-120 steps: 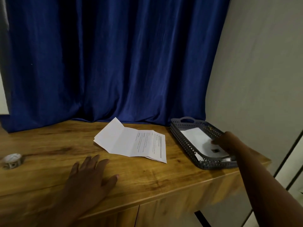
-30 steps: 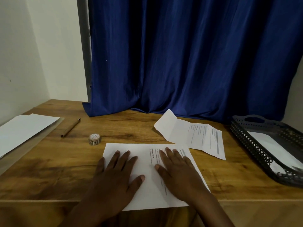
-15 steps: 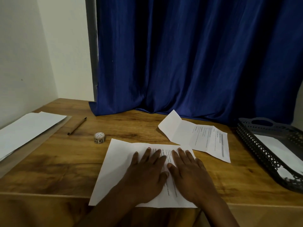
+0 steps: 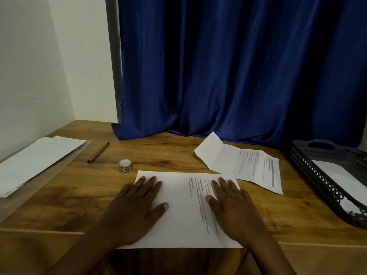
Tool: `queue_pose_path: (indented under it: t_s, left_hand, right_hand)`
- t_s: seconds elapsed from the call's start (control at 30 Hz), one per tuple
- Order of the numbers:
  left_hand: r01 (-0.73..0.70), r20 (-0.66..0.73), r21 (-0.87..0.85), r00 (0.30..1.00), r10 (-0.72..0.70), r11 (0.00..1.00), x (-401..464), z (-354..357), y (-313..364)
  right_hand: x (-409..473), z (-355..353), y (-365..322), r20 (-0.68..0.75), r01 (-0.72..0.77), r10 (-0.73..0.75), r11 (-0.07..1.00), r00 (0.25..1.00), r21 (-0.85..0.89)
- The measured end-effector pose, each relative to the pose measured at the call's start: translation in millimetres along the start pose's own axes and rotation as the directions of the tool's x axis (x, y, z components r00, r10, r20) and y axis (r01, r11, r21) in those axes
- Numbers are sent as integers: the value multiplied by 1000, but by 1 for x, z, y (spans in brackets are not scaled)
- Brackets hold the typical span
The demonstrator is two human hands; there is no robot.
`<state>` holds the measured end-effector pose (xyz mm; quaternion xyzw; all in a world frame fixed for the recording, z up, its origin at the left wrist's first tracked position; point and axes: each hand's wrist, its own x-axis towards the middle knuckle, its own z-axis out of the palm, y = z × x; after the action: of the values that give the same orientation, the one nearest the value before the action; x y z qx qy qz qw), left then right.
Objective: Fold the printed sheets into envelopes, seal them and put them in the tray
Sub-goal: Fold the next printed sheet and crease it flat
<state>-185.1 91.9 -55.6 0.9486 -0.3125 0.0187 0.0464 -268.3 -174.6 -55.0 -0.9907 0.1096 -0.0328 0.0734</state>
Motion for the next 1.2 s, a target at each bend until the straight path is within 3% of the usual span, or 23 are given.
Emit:
queue_pose_path:
  t_s: [0.13, 0.23, 0.27, 0.33, 0.4, 0.47, 0.57, 0.7, 0.73, 0.8, 0.87, 0.9, 0.97, 1.03, 1.07, 1.13, 1.2]
  left_hand:
    - [25, -41, -12, 999, -25, 1000, -2, 1, 3]
    - [66, -78, -19, 995, -67, 998, -8, 1, 6]
    - [81, -79, -26, 993, -83, 996, -11, 2, 8]
    - [109, -76, -32, 991, -111, 994, -20, 0, 13]
    - [139, -92, 8, 986, -138, 990, -30, -4, 17]
    - [173, -140, 48, 976, -164, 984, -39, -12, 22]
    - [230, -155, 95, 964, -214, 969, -49, -24, 24]
    - [250, -121, -95, 958, -261, 964, -57, -48, 15]
    - [240, -109, -192, 958, -264, 951, -60, -56, 11]
    - [248, -80, -447, 946, -314, 860, -62, -67, -1]
    - [213, -48, -734, 931, -362, 645, -54, -74, -8]
    - [180, -12, -845, 935, -354, 503, -44, -73, -12]
    - [178, 116, -958, 958, -262, 226, -32, -70, -12]
    - [106, 102, -994, 975, -199, 8, -28, -63, -11]
    - [66, 78, -996, 978, -194, -65, -27, -59, -11]
    - [24, 65, -985, 971, -232, -173, -22, -48, -12]
    - [10, 60, -987, 949, -311, -160, -1, -44, -6]
  right_hand:
    - [-13, -13, -5, -179, 55, -36, 993, 983, 105]
    - [-39, -22, -16, -420, 165, -124, 984, 899, 63]
    - [-48, -25, -22, -437, 195, -162, 980, 885, 32]
    - [-61, -30, -37, -257, 283, -260, 958, 931, 56]
    - [-70, -28, -52, -88, 400, -401, 916, 912, -39]
    - [-75, -14, -66, -105, 489, -505, 859, 857, -150]
    - [-78, -2, -75, -231, 479, -499, 867, 836, -140]
    - [-77, -8, -57, -190, 472, -476, 879, 859, -71]
    - [-81, -18, -51, -104, 454, -447, 889, 888, 61]
    - [-94, -25, -33, -107, 360, -346, 848, 932, 389]
    - [-88, -25, -26, 59, 258, -376, 734, 925, 628]
    - [-85, -25, -32, 76, 223, -390, 664, 918, 713]
    - [-74, -28, -25, -72, 188, -230, 533, 971, 825]
    - [-78, -33, -21, -213, 256, -151, 399, 965, 880]
    - [-76, -37, -21, -250, 270, -102, 339, 963, 901]
    - [-62, -36, -19, -285, 267, 7, 327, 959, 907]
    - [-51, -33, -17, -280, 236, 97, 320, 955, 917]
